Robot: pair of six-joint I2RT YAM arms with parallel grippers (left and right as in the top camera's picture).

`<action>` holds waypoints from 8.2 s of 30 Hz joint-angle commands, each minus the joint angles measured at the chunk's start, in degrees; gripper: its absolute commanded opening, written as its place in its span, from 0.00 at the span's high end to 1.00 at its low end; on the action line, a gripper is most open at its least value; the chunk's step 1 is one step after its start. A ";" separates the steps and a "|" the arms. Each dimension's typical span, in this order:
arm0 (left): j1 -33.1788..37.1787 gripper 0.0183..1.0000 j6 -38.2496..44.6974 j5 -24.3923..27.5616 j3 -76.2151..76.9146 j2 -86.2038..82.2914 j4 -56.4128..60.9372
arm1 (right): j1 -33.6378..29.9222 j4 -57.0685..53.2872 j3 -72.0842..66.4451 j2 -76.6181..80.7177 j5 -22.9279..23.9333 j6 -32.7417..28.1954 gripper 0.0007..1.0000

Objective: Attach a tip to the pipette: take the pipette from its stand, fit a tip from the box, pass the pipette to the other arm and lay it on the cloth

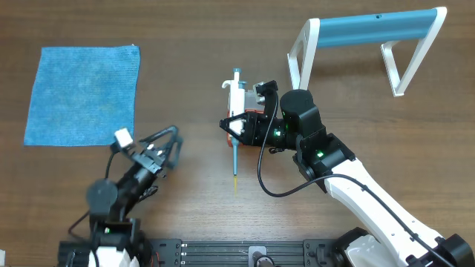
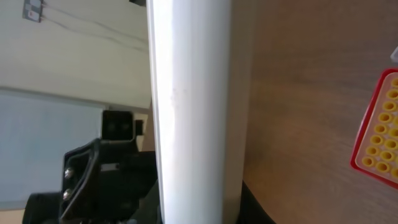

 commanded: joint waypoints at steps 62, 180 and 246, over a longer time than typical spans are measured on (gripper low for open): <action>-7.50 0.99 22.77 23.63 36.15 56.33 7.02 | -10.91 -10.99 0.83 -0.28 -11.45 -10.97 0.10; 21.05 0.02 98.03 -41.72 145.06 115.89 -111.84 | -12.31 -10.43 0.83 -0.33 2.82 -1.36 0.10; 3.61 0.02 68.08 -23.34 66.79 3.45 -108.02 | -12.31 -63.30 -1.55 -73.75 41.09 -45.79 0.10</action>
